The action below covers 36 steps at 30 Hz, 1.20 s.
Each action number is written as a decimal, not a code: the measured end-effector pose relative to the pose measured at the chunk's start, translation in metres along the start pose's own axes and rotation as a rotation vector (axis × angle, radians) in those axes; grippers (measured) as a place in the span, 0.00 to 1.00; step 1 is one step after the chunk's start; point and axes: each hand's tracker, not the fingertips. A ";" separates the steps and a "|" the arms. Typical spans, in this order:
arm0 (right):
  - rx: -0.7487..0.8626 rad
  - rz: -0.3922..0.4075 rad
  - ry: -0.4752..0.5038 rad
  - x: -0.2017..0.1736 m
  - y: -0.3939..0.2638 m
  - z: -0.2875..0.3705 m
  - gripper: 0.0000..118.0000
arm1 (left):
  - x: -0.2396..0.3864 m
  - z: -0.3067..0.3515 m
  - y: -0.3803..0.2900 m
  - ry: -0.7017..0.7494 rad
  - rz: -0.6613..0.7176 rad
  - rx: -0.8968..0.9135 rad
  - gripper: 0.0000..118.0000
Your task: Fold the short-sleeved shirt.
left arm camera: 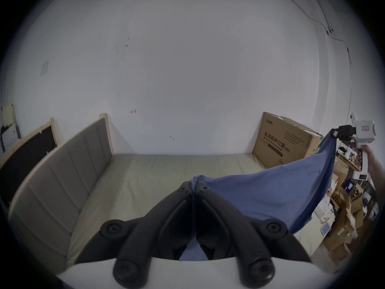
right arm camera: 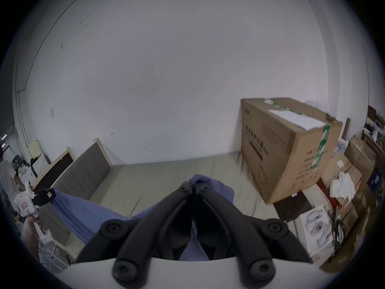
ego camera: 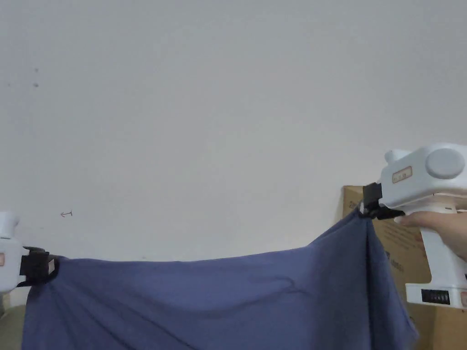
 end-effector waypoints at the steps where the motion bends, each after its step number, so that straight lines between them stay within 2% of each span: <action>1: 0.019 0.010 -0.008 -0.003 0.010 -0.006 0.01 | 0.001 -0.009 0.009 0.009 -0.013 0.010 0.01; 8: 0.095 0.049 -0.056 -0.027 0.070 -0.057 0.01 | -0.017 -0.072 0.066 0.031 0.062 0.076 0.01; 16: 0.190 0.101 -0.118 -0.058 0.133 -0.116 0.01 | -0.033 -0.139 0.123 0.097 0.020 0.161 0.01; 23: 0.278 0.177 -0.138 -0.083 0.140 -0.148 0.01 | -0.038 -0.186 0.121 0.134 0.015 0.172 0.01; 25: 0.254 0.175 -0.118 -0.081 0.121 -0.169 0.01 | -0.038 -0.207 0.099 0.151 0.016 0.133 0.01; 27: 0.181 0.120 -0.078 -0.072 0.086 -0.199 0.01 | -0.036 -0.230 0.065 0.151 0.035 0.054 0.01; 29: 0.088 0.065 -0.088 -0.060 0.032 -0.235 0.01 | -0.034 -0.254 0.017 0.117 0.061 -0.041 0.01; 33: -0.189 -0.002 -0.061 -0.026 -0.125 -0.292 0.01 | -0.022 -0.278 -0.118 0.055 0.135 -0.282 0.01; 34: -0.272 0.001 -0.056 -0.014 -0.170 -0.297 0.01 | -0.020 -0.276 -0.155 -0.010 0.147 -0.341 0.01; 36: -0.394 0.025 -0.052 0.009 -0.251 -0.292 0.01 | -0.015 -0.263 -0.223 -0.007 0.097 -0.459 0.01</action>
